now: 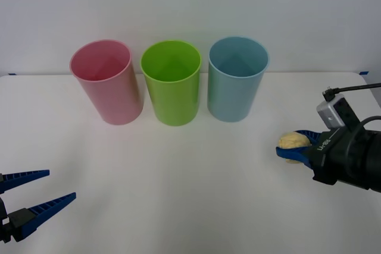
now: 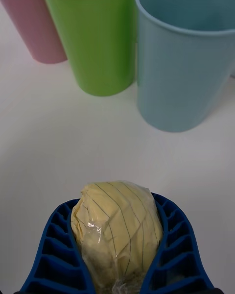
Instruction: Put cans in the blue bin and PET bottles in the pink bin and trash in the green bin.
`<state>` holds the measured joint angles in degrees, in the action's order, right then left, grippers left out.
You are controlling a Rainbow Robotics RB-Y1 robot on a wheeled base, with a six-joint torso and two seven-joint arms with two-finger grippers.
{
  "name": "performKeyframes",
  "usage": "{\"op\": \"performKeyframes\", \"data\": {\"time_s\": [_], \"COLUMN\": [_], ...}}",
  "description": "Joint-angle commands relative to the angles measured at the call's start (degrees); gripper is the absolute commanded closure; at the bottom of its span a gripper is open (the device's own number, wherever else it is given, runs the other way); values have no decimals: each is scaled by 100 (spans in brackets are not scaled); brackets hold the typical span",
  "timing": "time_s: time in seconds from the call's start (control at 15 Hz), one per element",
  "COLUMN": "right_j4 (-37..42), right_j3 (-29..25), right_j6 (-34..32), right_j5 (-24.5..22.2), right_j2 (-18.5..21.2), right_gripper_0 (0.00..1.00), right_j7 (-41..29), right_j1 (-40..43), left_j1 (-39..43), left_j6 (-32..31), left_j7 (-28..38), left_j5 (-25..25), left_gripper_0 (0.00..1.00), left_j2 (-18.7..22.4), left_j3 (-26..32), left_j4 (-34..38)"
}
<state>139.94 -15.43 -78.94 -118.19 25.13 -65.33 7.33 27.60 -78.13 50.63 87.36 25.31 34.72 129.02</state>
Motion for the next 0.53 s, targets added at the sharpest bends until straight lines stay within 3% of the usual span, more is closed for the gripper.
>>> {"op": "performKeyframes", "data": {"time_s": [0.07, 0.33, 0.53], "right_j4": [182, 200, 191], "right_j3": [-31, -22, -136], "right_j6": [441, 1215, 1382], "right_j5": [727, 1589, 1817], "right_j2": [-9, -202, -615], "right_gripper_0": [100, 100, 100], "right_j7": [-33, 11, 37], "right_j1": [-4, -39, 14], "left_j1": [0, 0, 0], "left_j6": [0, 0, 0], "left_j7": [0, 0, 0], "left_j5": [0, 0, 0], "left_gripper_0": [0, 0, 0], "left_j2": [0, 0, 0], "left_j3": [0, 0, 0], "left_j4": [0, 0, 0]}}
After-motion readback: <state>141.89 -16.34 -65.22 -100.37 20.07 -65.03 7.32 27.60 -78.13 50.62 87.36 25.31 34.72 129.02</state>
